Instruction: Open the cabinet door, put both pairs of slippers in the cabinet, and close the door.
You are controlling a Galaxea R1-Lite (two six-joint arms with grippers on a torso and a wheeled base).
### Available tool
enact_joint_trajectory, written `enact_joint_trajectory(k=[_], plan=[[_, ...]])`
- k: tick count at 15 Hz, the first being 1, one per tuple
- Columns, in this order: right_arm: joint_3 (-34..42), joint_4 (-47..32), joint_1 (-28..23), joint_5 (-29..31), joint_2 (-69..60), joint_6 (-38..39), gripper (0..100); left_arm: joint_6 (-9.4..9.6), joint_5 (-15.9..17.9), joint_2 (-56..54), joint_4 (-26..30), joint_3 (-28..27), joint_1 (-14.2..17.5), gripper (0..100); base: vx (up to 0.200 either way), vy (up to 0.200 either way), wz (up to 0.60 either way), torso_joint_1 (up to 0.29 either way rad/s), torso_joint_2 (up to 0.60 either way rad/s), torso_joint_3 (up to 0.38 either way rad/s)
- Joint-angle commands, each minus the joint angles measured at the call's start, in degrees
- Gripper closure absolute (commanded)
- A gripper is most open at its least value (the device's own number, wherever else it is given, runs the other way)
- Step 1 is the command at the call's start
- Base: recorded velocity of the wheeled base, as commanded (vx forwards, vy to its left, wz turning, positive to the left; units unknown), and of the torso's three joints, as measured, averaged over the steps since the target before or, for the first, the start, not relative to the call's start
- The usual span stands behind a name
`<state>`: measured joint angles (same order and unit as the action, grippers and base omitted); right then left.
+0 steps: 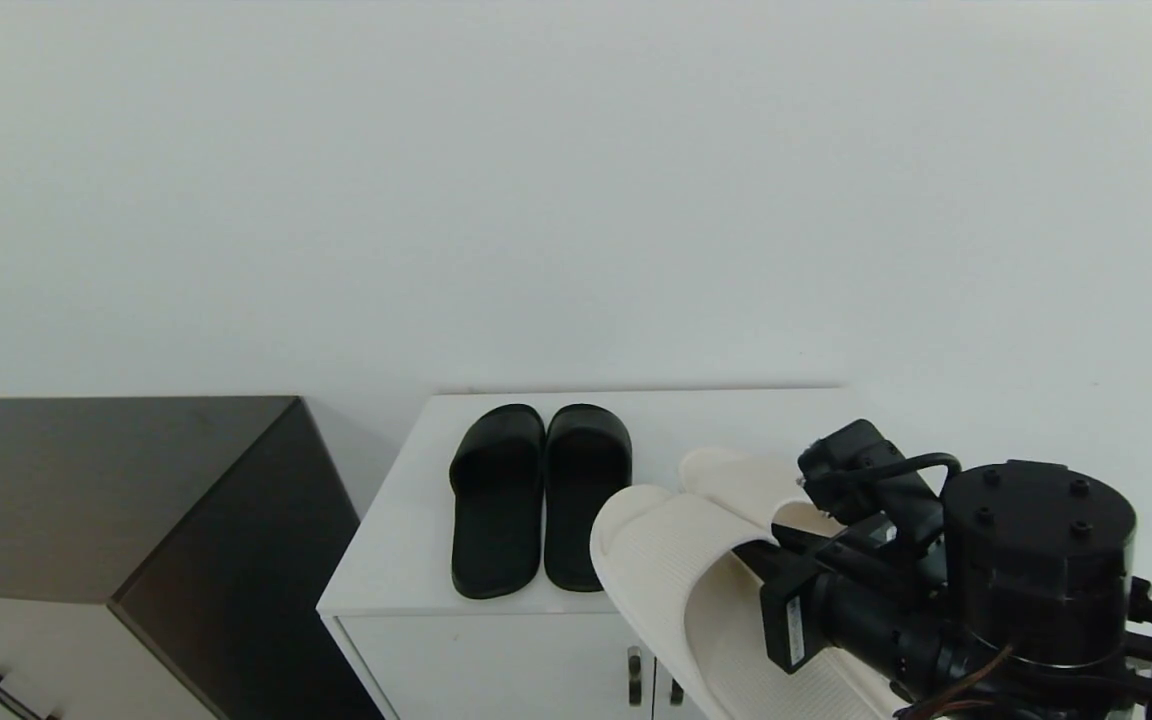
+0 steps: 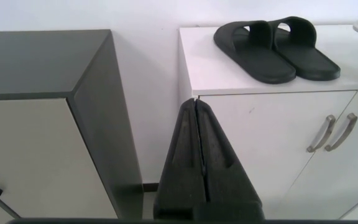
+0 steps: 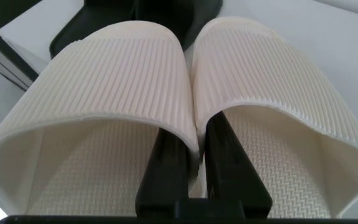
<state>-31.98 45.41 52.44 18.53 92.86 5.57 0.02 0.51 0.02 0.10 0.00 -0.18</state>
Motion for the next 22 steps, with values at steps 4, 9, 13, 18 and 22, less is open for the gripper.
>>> enact_joint_trajectory(k=[4, 9, 13, 18, 22], plan=[[0.8, 0.0, 0.2, 0.0, -1.3, -0.1, 100, -0.46, 0.0, 0.1, 0.0, 0.0, 0.0, 100, -0.2, 0.0, 0.0, 0.004, 0.0, 0.0], [1.4, 0.0, 0.2, 0.1, -1.4, -0.2, 100, -0.46, 0.0, 0.1, 0.0, 0.0, 0.0, 100, -0.2, 0.0, 0.0, -0.006, 0.0, 0.003], [1.6, 0.0, 0.2, 0.0, -1.1, -0.2, 100, -0.46, 0.0, 0.1, 0.0, 0.0, 0.0, 100, 0.0, 0.0, 0.0, 0.0, 0.0, 0.0], [3.7, 0.0, -0.1, -0.9, -1.9, -0.5, 100, -0.38, 0.0, 0.1, 0.0, 0.0, 0.0, 100, 0.0, 0.0, 0.0, 0.0, 0.0, 0.0], [3.7, 0.0, -0.2, -1.0, -1.9, -0.5, 100, -0.38, 0.0, 0.1, 0.0, 0.0, 0.0, 100, 0.0, 0.0, 0.0, 0.0, 0.0, 0.0]])
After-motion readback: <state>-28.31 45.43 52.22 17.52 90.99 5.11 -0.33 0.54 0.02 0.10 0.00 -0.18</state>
